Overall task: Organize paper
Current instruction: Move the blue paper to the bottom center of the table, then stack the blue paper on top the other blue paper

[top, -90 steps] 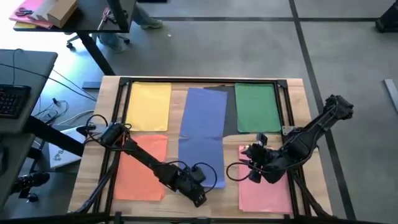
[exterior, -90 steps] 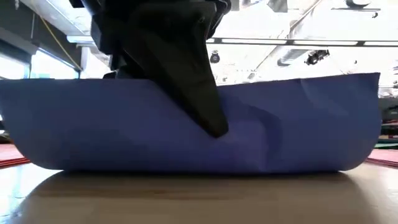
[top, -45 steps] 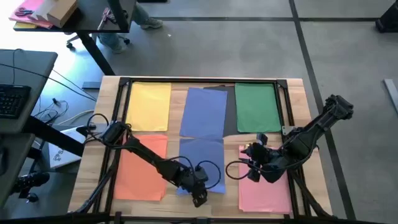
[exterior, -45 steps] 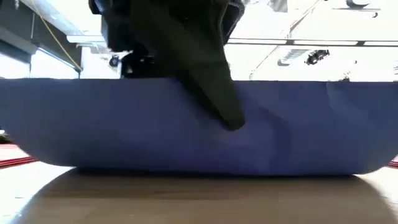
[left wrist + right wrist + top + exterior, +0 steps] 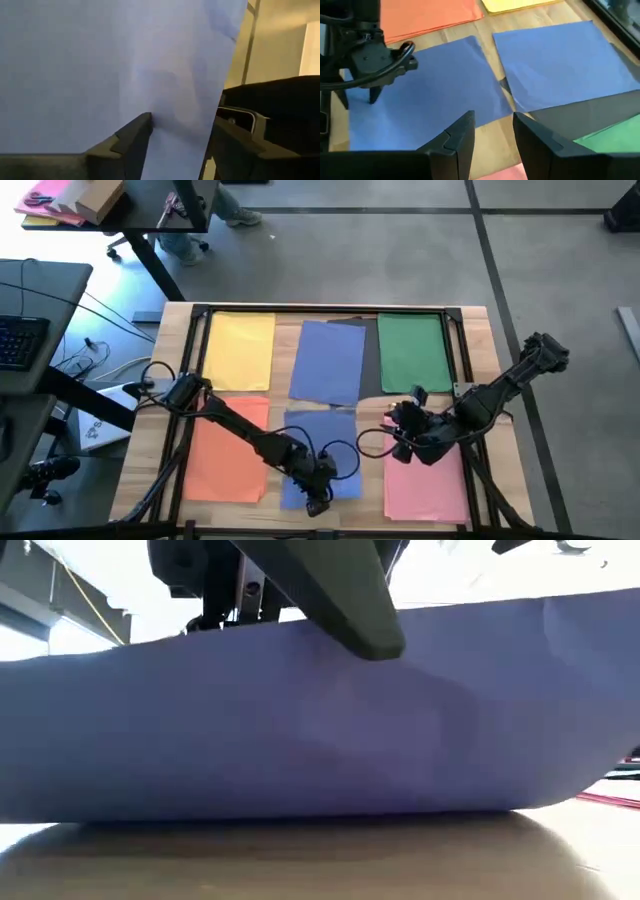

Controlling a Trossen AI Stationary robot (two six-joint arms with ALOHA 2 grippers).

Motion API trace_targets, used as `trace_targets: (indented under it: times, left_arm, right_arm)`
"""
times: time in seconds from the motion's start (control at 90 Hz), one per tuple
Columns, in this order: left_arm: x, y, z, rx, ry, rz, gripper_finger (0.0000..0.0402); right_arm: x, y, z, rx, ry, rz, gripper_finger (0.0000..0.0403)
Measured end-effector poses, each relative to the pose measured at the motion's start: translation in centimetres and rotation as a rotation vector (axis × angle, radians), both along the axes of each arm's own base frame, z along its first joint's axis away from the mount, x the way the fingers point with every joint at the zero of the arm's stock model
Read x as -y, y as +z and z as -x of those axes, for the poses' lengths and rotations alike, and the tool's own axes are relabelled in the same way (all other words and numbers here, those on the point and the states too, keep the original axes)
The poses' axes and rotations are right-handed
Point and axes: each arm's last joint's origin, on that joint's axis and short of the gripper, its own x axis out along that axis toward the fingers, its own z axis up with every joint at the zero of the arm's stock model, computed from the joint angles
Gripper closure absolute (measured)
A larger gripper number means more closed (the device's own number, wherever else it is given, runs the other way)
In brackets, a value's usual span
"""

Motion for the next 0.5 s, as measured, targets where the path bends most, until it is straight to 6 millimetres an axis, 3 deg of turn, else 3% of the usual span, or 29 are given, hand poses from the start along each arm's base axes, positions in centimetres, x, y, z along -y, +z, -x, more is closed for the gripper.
trace_targets:
  times: [0.333, 0.5]
  left_arm:
    - [0.0, 0.1, 0.0, -0.003, 0.008, 0.017, 0.0165]
    - [-0.2, 0.8, -0.6, 0.000, -0.055, 0.076, 0.0151]
  right_arm:
    - [-0.1, -0.2, -0.4, -0.007, 0.008, 0.013, 0.0217]
    - [-1.4, -2.0, -2.1, -0.060, 0.105, 0.083, 0.0198]
